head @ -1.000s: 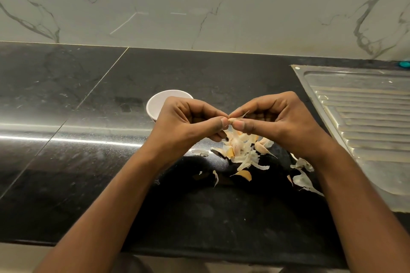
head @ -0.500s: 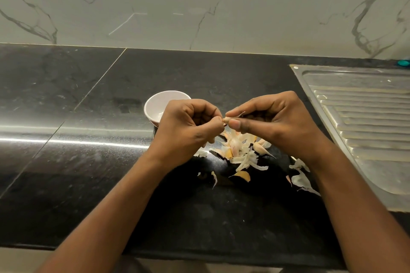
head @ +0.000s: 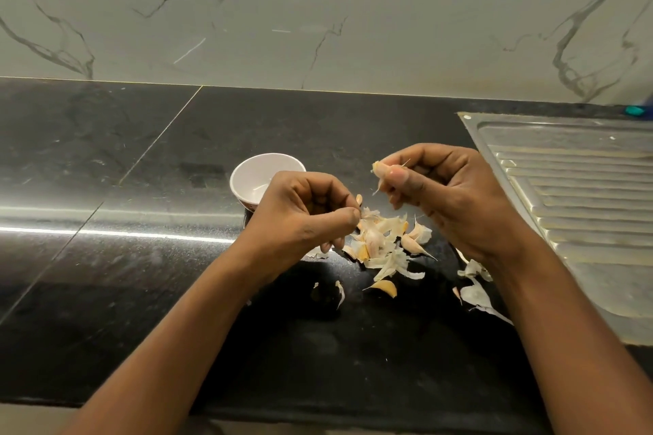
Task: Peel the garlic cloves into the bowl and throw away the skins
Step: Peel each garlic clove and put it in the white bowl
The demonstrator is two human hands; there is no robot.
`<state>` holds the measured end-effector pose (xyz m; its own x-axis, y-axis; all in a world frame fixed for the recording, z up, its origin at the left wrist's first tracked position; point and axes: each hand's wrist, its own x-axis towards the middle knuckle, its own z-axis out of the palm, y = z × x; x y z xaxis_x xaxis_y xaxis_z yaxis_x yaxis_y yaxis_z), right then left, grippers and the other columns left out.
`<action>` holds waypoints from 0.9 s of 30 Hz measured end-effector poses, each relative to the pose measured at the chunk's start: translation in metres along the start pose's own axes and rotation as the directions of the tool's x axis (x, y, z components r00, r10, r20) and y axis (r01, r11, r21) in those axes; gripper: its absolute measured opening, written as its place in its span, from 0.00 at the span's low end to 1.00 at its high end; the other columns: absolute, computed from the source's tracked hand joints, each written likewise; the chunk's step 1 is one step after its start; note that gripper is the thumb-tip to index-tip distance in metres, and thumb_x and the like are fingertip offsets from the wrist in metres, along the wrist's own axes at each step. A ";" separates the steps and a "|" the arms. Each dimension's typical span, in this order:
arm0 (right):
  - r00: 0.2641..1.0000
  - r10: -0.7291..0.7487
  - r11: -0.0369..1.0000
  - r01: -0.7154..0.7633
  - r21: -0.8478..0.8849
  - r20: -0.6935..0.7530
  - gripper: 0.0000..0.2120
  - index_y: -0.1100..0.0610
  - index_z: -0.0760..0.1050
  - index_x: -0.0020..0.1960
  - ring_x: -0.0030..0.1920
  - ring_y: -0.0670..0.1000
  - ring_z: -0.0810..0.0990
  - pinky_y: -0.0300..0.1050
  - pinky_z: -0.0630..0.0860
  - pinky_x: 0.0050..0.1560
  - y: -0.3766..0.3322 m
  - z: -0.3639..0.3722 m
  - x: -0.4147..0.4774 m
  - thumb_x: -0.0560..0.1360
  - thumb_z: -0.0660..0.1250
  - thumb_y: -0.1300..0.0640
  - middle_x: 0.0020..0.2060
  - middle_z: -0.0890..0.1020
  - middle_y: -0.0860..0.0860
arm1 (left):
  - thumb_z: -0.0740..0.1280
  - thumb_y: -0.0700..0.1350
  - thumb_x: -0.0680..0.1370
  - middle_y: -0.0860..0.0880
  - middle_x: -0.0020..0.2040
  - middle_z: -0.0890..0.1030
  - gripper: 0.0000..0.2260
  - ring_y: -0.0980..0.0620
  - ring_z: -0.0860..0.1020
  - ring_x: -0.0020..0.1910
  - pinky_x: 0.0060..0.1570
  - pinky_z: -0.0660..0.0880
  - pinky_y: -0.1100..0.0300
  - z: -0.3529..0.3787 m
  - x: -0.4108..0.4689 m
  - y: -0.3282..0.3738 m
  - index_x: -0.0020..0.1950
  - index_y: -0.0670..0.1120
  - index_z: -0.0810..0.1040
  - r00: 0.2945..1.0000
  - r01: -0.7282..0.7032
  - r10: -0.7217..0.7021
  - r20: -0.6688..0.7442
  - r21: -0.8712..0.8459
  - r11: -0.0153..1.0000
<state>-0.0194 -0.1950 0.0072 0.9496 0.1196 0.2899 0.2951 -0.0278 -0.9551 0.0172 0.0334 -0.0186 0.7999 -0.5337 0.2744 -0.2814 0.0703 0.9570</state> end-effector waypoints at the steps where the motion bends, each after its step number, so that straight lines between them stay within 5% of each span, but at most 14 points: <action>1: 1.000 0.012 1.000 -0.012 -0.012 0.022 0.09 0.60 0.85 0.54 0.41 0.51 0.85 0.41 0.82 0.45 0.001 0.000 -0.001 0.76 0.73 0.58 0.42 0.88 0.55 | 0.73 0.30 0.77 0.48 0.32 0.83 0.06 0.50 0.80 0.29 0.30 0.76 0.62 -0.001 0.000 0.000 0.43 0.38 0.83 1.000 -0.011 0.011 -0.001 -0.009 1.000; 7: 0.990 0.056 0.998 -0.055 -0.016 0.130 0.10 0.63 0.85 0.54 0.42 0.52 0.86 0.43 0.84 0.46 0.001 -0.001 -0.001 0.74 0.74 0.62 0.44 0.88 0.57 | 0.69 0.26 0.73 0.40 0.43 0.87 0.10 0.45 0.86 0.40 0.42 0.82 0.57 -0.004 0.000 0.004 0.50 0.37 0.85 0.995 -0.095 0.094 -0.019 -0.079 0.992; 20: 0.971 0.084 0.996 -0.088 0.007 0.224 0.10 0.64 0.84 0.54 0.43 0.55 0.84 0.44 0.82 0.45 0.004 -0.004 0.000 0.76 0.74 0.60 0.45 0.88 0.59 | 0.63 0.28 0.76 0.36 0.41 0.86 0.12 0.42 0.84 0.37 0.39 0.82 0.56 -0.003 0.001 0.003 0.51 0.36 0.86 0.997 -0.077 0.076 -0.014 -0.098 0.992; 27: 0.977 0.105 0.994 -0.103 -0.021 0.187 0.11 0.63 0.80 0.58 0.40 0.54 0.84 0.44 0.83 0.44 0.002 -0.003 0.000 0.77 0.73 0.63 0.43 0.87 0.58 | 0.74 0.38 0.77 0.35 0.43 0.86 0.06 0.42 0.85 0.37 0.38 0.81 0.57 0.000 0.000 0.005 0.50 0.35 0.86 1.000 -0.027 0.025 -0.014 -0.127 0.992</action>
<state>-0.0188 -0.1985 0.0052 0.9386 0.2995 0.1713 0.1981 -0.0613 -0.9783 0.0159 0.0339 -0.0139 0.8001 -0.5196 0.2999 -0.2334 0.1909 0.9535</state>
